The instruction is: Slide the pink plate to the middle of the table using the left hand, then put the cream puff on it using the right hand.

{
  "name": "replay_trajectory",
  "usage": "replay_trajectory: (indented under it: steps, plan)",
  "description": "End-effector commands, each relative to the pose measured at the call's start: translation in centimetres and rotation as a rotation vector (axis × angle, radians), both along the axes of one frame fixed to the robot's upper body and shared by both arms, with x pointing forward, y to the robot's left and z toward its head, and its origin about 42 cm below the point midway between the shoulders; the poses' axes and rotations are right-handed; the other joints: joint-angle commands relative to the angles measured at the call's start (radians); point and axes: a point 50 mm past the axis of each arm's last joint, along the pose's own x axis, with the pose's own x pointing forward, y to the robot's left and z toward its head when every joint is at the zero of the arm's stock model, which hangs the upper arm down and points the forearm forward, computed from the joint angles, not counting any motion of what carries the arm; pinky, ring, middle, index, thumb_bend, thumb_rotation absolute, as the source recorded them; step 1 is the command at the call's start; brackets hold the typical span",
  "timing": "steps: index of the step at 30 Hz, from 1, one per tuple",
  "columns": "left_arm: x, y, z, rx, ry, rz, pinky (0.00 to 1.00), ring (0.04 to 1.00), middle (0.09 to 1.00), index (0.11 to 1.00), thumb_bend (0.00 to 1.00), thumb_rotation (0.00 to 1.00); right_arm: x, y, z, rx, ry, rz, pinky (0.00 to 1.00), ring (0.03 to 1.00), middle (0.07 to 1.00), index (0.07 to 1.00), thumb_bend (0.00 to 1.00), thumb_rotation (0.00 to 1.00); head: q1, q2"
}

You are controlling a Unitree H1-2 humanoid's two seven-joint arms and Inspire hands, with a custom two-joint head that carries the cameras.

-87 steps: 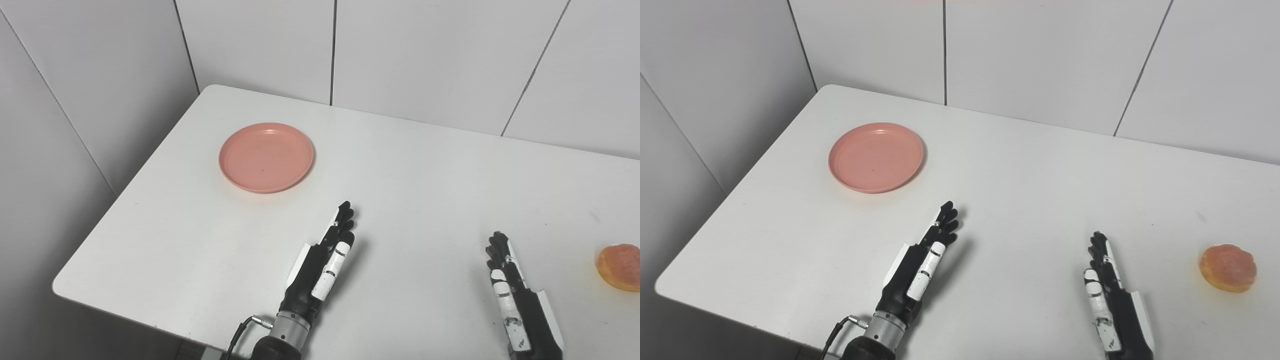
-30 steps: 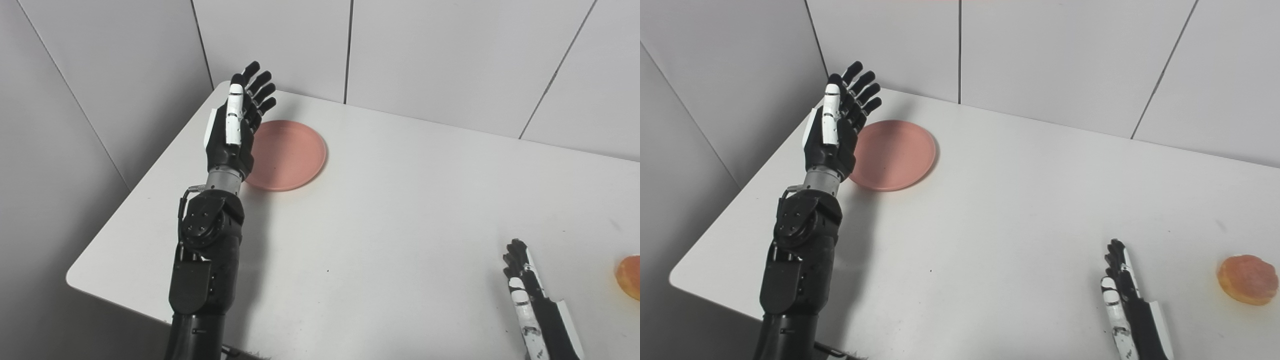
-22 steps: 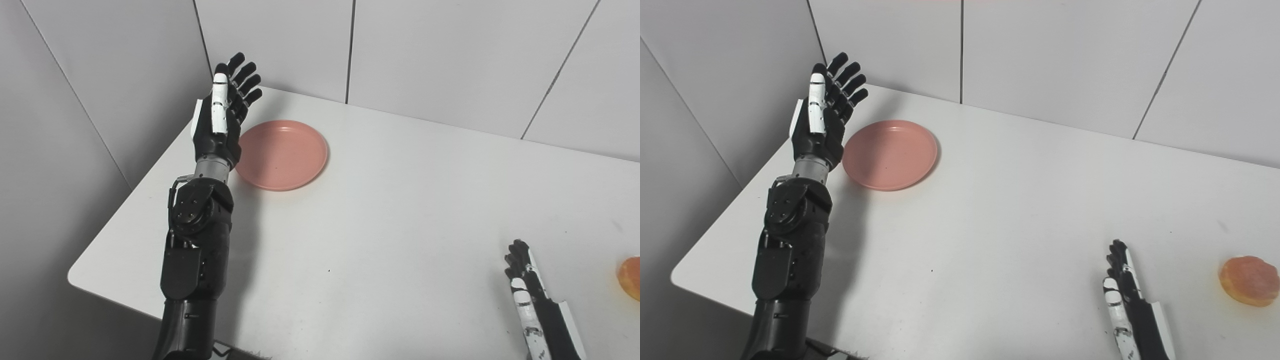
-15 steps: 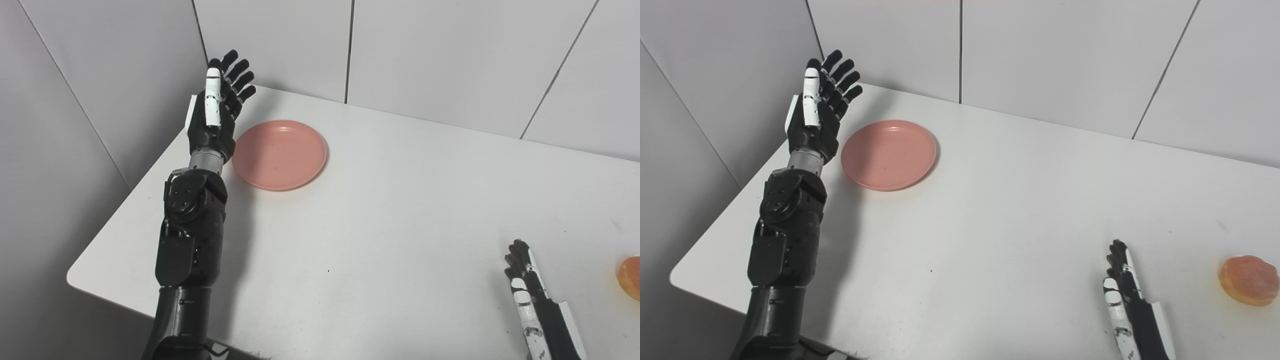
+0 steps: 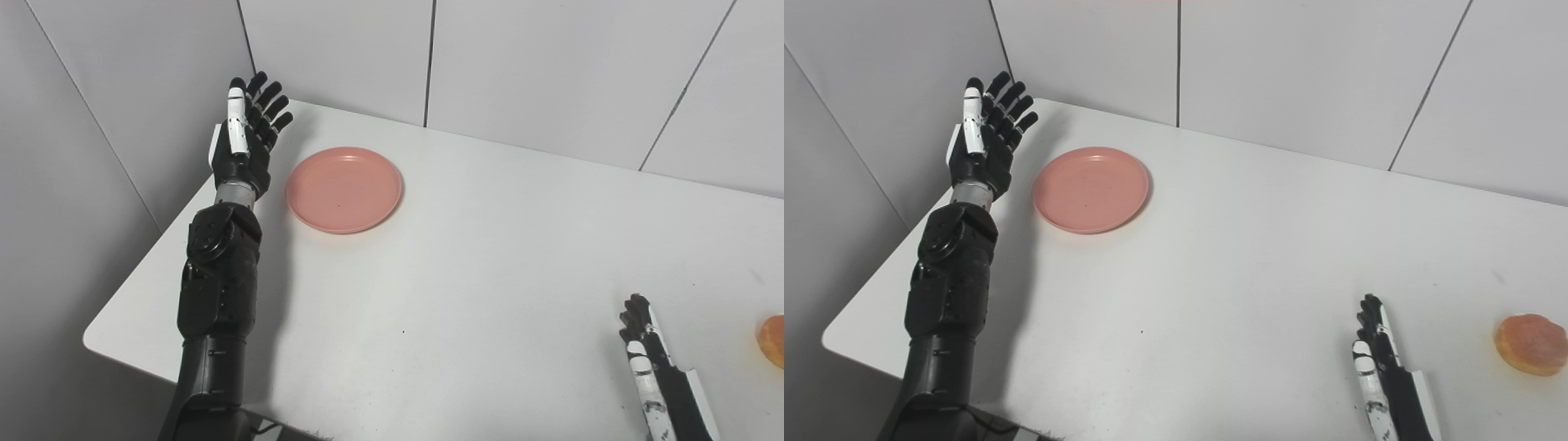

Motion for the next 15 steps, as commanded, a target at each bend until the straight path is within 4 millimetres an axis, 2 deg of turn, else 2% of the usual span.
replay_trajectory:
  steps: [1, 6, 15]
  plan:
    - [1.0, 0.9, 2.8, 0.015, -0.085, 0.005, 0.87, 0.875, 0.87, 0.861, 0.47, 1.0, -0.3, -0.5, -0.3, -0.01, 0.025, -0.012, 1.0, 1.0, 1.0, 1.0, 0.01, 1.0, 0.001, 0.0]
    - [1.5, 1.7, 2.0, -0.002, -0.062, 0.009, 0.9, 0.889, 0.888, 0.872, 0.46, 1.0, -0.4, -0.6, -0.3, -0.011, 0.022, -0.011, 1.0, 1.0, 1.0, 1.0, 0.0, 1.0, 0.001, 0.002]
    - [2.7, 3.1, 0.4, -0.004, -0.006, 0.019, 0.86, 0.881, 0.878, 0.857, 0.43, 1.0, -0.5, -0.6, -0.3, -0.006, 0.024, -0.015, 1.0, 1.0, 1.0, 1.0, 0.02, 1.0, 0.0, 0.007]
